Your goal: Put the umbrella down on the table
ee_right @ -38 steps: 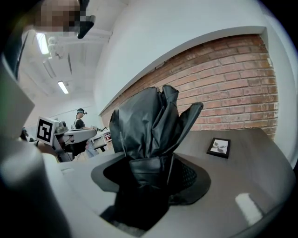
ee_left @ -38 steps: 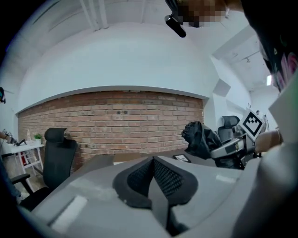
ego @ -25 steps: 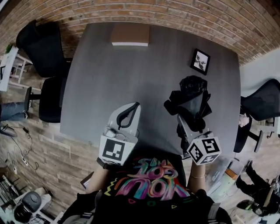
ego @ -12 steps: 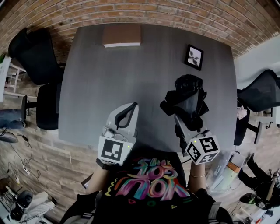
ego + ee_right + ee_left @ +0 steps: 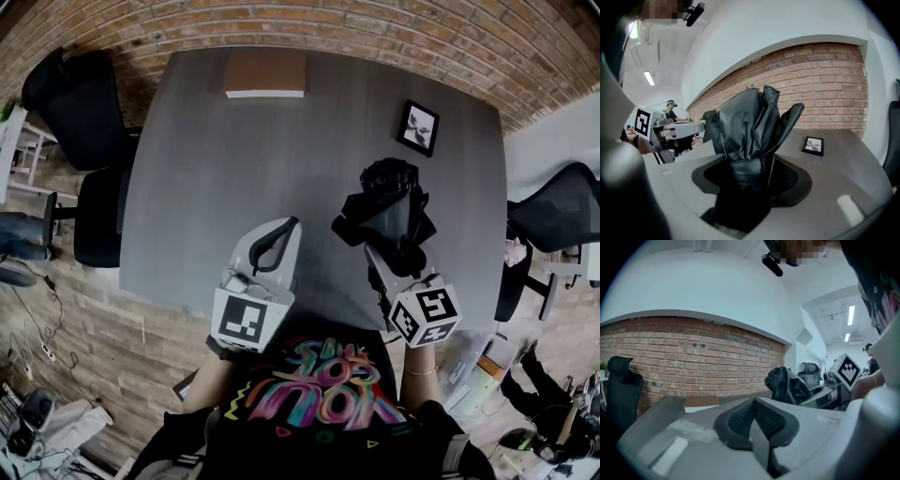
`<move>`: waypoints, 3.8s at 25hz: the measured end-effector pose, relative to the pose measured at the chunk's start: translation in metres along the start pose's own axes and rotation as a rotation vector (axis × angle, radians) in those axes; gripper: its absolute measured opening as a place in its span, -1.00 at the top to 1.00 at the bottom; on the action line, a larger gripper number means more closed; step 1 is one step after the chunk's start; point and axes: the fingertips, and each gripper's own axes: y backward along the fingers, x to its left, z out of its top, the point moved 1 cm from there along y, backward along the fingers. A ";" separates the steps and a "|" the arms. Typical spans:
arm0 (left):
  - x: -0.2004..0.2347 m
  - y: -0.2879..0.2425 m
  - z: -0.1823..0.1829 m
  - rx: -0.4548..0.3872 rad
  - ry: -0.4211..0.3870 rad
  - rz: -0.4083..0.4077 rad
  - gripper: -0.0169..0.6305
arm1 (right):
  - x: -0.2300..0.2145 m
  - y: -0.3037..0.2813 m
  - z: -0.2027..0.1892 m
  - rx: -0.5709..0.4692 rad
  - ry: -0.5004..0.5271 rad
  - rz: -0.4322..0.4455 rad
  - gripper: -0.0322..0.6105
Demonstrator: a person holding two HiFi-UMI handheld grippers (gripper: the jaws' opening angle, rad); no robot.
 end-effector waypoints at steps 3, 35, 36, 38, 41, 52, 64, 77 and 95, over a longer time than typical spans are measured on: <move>-0.008 0.000 -0.001 0.001 0.003 0.021 0.95 | -0.005 -0.004 -0.003 0.011 0.024 0.026 0.12; 0.008 0.011 -0.022 0.062 0.040 0.146 0.95 | -0.009 -0.116 -0.099 0.306 0.163 0.144 0.11; 0.008 0.010 -0.022 0.063 0.042 0.146 0.95 | -0.010 -0.118 -0.102 0.310 0.166 0.143 0.11; 0.009 0.009 -0.023 0.066 0.042 0.145 0.95 | -0.010 -0.123 -0.105 0.313 0.175 0.141 0.11; 0.009 0.006 -0.023 0.066 0.038 0.138 0.95 | -0.013 -0.127 -0.104 0.292 0.161 0.130 0.21; 0.004 0.001 -0.021 0.064 0.030 0.115 0.95 | -0.015 -0.129 -0.103 0.283 0.133 0.124 0.23; 0.005 0.008 -0.012 0.042 0.011 0.117 0.95 | -0.018 -0.119 -0.101 0.269 0.098 0.085 0.21; -0.010 0.009 -0.001 0.016 -0.018 0.050 0.95 | -0.013 -0.053 -0.027 0.005 -0.013 0.072 0.25; -0.038 -0.020 0.007 0.019 -0.035 -0.064 0.95 | -0.032 0.074 0.051 -0.381 0.002 0.015 0.64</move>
